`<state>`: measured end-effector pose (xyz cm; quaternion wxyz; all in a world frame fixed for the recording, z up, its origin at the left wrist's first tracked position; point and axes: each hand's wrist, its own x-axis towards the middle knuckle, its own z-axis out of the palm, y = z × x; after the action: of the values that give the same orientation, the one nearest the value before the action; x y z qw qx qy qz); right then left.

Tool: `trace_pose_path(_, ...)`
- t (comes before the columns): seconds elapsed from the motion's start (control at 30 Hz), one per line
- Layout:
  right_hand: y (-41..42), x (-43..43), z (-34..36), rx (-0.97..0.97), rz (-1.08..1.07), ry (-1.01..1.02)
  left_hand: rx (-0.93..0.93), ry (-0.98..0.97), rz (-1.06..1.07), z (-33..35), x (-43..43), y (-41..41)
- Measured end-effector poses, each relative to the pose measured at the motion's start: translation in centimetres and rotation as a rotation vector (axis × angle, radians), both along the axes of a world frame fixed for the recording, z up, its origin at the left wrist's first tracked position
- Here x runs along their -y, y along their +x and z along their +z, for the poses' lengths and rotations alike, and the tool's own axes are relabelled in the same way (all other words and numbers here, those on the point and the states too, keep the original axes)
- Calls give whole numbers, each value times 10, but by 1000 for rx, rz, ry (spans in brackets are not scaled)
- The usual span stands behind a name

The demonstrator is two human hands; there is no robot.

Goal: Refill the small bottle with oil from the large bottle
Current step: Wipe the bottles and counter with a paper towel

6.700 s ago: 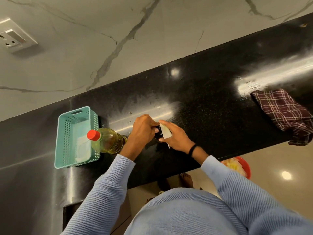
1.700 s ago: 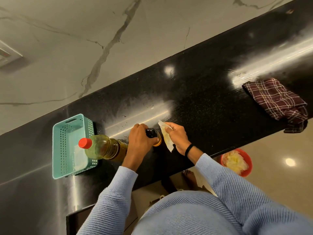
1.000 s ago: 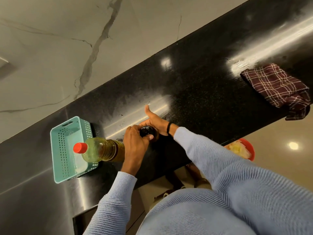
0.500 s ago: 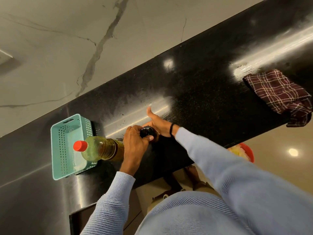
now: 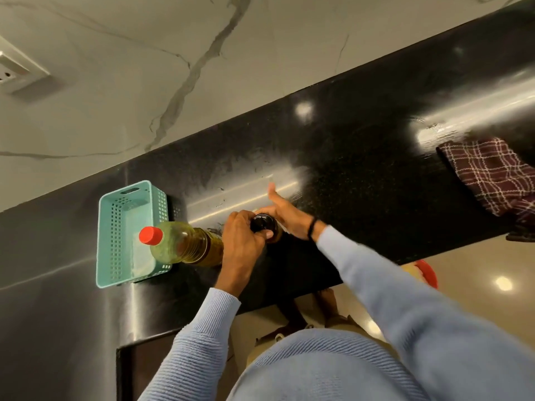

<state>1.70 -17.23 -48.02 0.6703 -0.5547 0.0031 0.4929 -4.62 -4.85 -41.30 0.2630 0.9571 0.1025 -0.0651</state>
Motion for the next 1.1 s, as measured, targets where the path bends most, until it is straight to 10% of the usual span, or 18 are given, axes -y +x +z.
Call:
trace_pose_path(0.2,40,-10,14,25,436,-20,-27,-5,24,-5,-1,0)
trace_pose_path(0.47,-89,-3,-23,-79,-632,238,-18,-36,34,-9,-3,-1)
trace_pose_path(0.87,-94,-2,-15,228,-736,-532,-27,-191,25,-12,-18,-9)
trace_pose_path(1.1,-70,29,3,699,-218,-827,-97,-329,-2,-29,-41,-24)
